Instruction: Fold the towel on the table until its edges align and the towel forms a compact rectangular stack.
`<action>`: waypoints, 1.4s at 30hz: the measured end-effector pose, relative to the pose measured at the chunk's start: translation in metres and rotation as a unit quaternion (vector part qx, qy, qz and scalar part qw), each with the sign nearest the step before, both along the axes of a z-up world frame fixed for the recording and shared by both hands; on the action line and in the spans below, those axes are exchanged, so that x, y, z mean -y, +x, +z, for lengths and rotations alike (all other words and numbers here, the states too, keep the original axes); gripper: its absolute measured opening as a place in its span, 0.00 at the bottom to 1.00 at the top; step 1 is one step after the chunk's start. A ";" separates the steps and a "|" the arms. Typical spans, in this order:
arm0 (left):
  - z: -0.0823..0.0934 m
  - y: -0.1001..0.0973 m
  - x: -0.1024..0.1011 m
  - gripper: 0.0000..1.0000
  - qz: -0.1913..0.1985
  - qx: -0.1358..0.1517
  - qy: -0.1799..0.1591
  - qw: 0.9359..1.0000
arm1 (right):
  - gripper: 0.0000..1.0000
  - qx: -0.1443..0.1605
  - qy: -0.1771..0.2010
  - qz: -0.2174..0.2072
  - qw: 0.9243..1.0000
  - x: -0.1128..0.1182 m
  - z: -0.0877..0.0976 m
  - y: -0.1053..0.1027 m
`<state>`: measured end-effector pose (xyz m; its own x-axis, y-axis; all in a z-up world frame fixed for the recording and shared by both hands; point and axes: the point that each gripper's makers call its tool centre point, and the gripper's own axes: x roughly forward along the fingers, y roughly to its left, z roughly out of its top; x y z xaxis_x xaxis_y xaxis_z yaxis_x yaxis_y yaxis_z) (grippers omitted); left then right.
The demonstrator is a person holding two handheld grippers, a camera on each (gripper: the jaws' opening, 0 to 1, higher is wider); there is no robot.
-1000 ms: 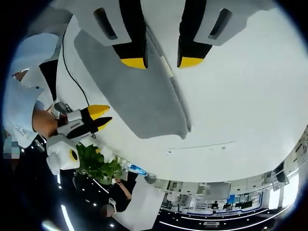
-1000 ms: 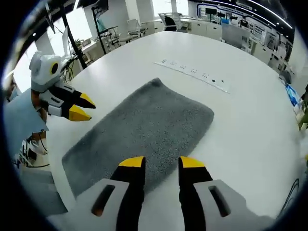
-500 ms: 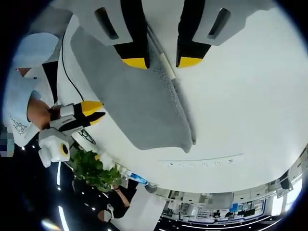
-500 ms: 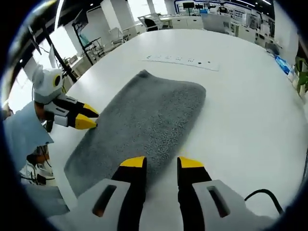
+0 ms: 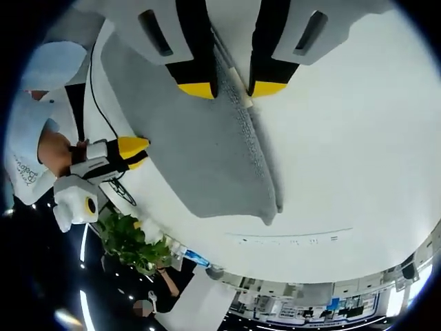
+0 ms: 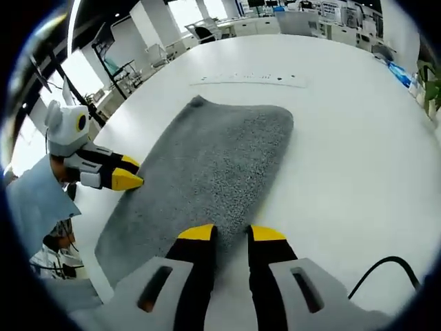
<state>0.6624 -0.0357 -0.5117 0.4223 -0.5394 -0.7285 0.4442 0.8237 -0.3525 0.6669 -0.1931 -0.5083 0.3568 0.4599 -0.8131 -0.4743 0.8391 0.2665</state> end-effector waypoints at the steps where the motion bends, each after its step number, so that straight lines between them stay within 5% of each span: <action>1: -0.001 0.002 -0.002 0.19 -0.003 0.002 0.006 1.000 | 0.17 -0.002 0.000 -0.002 1.000 0.000 -0.002 0.000; 19: -0.003 0.000 0.000 0.06 -0.002 0.005 0.025 1.000 | 0.01 -0.011 -0.005 0.002 1.000 0.000 -0.008 -0.002; 24: -0.006 0.001 0.001 0.05 0.019 -0.001 0.013 1.000 | 0.01 0.009 -0.026 0.025 0.999 0.001 -0.008 0.006; 42: -0.005 -0.003 0.003 0.05 0.017 0.005 0.017 1.000 | 0.01 0.001 -0.020 0.024 1.000 0.003 -0.009 0.014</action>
<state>0.6590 -0.0389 -0.5166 0.4467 -0.4996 -0.7422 0.4189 0.8498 -0.3199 0.6806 -0.1962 -0.5170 0.3373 0.4442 -0.8300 -0.5145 0.8253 0.2327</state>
